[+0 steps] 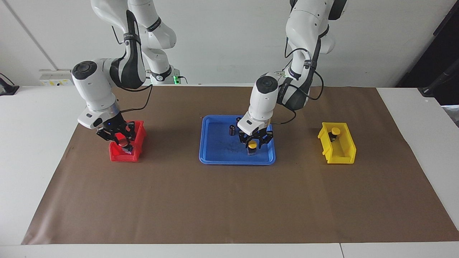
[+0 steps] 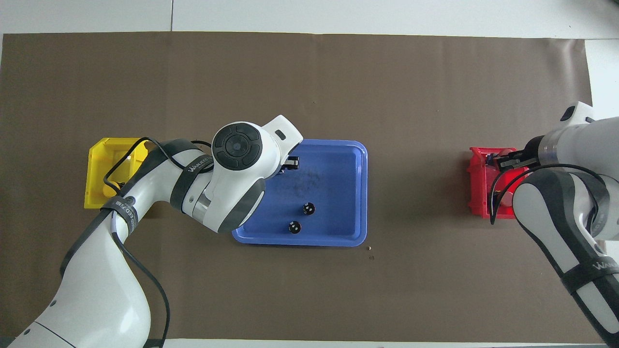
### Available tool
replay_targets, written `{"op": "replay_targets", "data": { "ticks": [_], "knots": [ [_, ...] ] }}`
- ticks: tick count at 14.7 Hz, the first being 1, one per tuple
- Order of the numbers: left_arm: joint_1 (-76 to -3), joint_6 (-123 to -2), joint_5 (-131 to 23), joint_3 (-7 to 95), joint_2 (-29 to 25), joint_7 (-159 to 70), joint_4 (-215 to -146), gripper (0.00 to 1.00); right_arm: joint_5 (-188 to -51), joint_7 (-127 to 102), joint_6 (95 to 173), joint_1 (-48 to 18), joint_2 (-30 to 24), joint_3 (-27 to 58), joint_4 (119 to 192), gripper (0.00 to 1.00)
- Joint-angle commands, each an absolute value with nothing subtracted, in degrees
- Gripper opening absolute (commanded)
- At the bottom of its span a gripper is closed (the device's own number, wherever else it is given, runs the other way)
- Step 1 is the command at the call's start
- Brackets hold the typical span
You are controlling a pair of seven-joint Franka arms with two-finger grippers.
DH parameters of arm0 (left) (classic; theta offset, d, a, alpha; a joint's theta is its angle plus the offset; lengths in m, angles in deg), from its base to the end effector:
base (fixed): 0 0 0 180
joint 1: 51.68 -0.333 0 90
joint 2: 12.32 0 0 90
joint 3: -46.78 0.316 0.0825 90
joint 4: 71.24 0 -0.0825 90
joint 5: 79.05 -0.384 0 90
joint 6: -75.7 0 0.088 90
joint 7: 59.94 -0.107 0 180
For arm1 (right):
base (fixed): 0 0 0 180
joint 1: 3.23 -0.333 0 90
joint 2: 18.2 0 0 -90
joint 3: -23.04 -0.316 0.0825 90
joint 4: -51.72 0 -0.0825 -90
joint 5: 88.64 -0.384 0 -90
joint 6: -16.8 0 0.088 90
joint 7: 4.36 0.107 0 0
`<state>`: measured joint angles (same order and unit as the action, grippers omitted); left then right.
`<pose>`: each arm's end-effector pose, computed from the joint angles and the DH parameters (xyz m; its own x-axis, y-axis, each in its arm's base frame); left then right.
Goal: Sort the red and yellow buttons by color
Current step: 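Grasp the second yellow button with the left gripper in the tray, then place the yellow button in the yellow bin while the right gripper withdraws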
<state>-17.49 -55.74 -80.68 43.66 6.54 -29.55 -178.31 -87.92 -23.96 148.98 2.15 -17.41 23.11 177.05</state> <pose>0.5087 -0.3842 0.3491 0.9875 -0.1320 0.0861 -0.1362 -0.9897 0.0442 0.5420 -0.0520 0.3910 0.9627 0.2531 0.0960 0.2498 -0.9673 0.0450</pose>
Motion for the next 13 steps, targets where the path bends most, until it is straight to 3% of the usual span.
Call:
{"op": "replay_targets", "data": {
  "ticks": [1,5,9,10,11,12,13],
  "knots": [
    [-17.2,-55.8,-80.6,44.4,7.4,-28.5,-176.4,0.01,-88.9,-26.2,150.5,3.6,-19.7,22.7,180.6,0.1],
    [-19.0,-39.8,-80.9,45.2,6.7,-29.2,-166.0,0.01,-88.9,-25.8,151.8,3.8,-19.4,22.7,182.4,0.11],
    [-30.3,-27.9,-81.1,45.6,-0.8,-42.5,-164.1,0.01,-88.9,-25.9,155.0,3.7,-18.6,22.7,183.7,0.19],
    [-34.2,-27.4,-81.1,45.6,-1.6,-48.3,-164.7,0.01,-88.9,-25.7,155.0,3.6,-18.6,22.7,183.8,0.35],
    [-37.8,-27.5,-81.1,45.7,-1.8,-53.6,-165.0,0.01,-88.9,-25.8,155.0,3.6,-18.6,22.8,183.7,0.64],
    [-40.8,-28.4,-81.2,45.7,-1.8,-57.9,-166.0,0.01,-88.9,-26.2,154.5,3.8,-18.6,22.8,183.3,0.77],
    [-44.1,-29.3,-81.2,45.7,-2.0,-61.5,-166.8,0.01,-88.8,-26.3,153.4,3.9,-18.6,22.8,182.5,0.82]
  ]
}}
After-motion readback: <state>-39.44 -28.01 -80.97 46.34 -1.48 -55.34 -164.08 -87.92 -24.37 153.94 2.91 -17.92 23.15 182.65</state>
